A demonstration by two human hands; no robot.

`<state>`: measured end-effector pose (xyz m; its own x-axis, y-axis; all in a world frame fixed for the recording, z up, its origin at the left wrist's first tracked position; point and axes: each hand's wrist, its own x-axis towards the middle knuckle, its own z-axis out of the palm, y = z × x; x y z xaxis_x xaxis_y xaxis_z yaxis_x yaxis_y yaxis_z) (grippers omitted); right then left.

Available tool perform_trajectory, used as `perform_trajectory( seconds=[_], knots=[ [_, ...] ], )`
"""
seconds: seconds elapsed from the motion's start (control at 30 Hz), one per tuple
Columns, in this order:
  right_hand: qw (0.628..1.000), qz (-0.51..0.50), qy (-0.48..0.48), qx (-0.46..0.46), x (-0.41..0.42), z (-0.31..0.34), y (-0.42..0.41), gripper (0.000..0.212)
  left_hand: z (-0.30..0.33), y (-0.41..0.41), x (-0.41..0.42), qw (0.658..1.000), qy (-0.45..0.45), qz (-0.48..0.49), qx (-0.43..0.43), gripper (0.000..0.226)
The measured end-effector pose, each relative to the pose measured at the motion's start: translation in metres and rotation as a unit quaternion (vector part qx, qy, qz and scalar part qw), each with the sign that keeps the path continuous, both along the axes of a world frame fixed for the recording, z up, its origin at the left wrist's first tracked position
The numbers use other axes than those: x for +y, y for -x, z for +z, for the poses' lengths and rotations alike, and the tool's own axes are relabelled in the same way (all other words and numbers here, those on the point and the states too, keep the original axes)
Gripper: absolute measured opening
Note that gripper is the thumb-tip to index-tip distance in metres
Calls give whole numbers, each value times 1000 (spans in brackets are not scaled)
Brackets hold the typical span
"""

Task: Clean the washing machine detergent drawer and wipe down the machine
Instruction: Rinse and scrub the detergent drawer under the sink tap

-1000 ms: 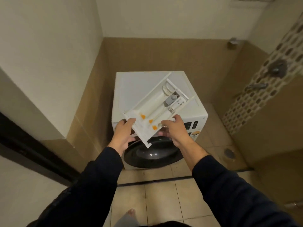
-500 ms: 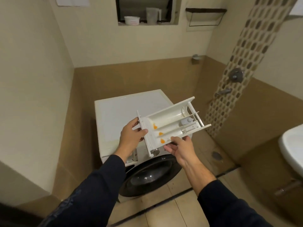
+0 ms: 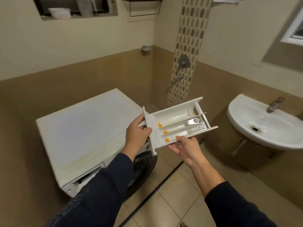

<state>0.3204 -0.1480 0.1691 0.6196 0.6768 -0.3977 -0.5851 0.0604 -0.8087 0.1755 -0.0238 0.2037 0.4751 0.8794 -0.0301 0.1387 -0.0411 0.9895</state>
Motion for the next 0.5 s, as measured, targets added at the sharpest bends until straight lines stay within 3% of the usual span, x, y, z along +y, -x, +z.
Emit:
perform_trajectory(
  seconds=[0.1,0.3,0.5],
  knots=[
    [999,6,37,-21,-13,2,-35,30,0,-40,0,1000,-11,-24,9,63],
    [997,-3,74,0,-37,7,-125,14,-1,-122,3,997,-30,-65,39,65],
    [992,-93,81,9,-51,0,-216,34,0,-224,-10,995,-40,-72,48,67]
  ],
)
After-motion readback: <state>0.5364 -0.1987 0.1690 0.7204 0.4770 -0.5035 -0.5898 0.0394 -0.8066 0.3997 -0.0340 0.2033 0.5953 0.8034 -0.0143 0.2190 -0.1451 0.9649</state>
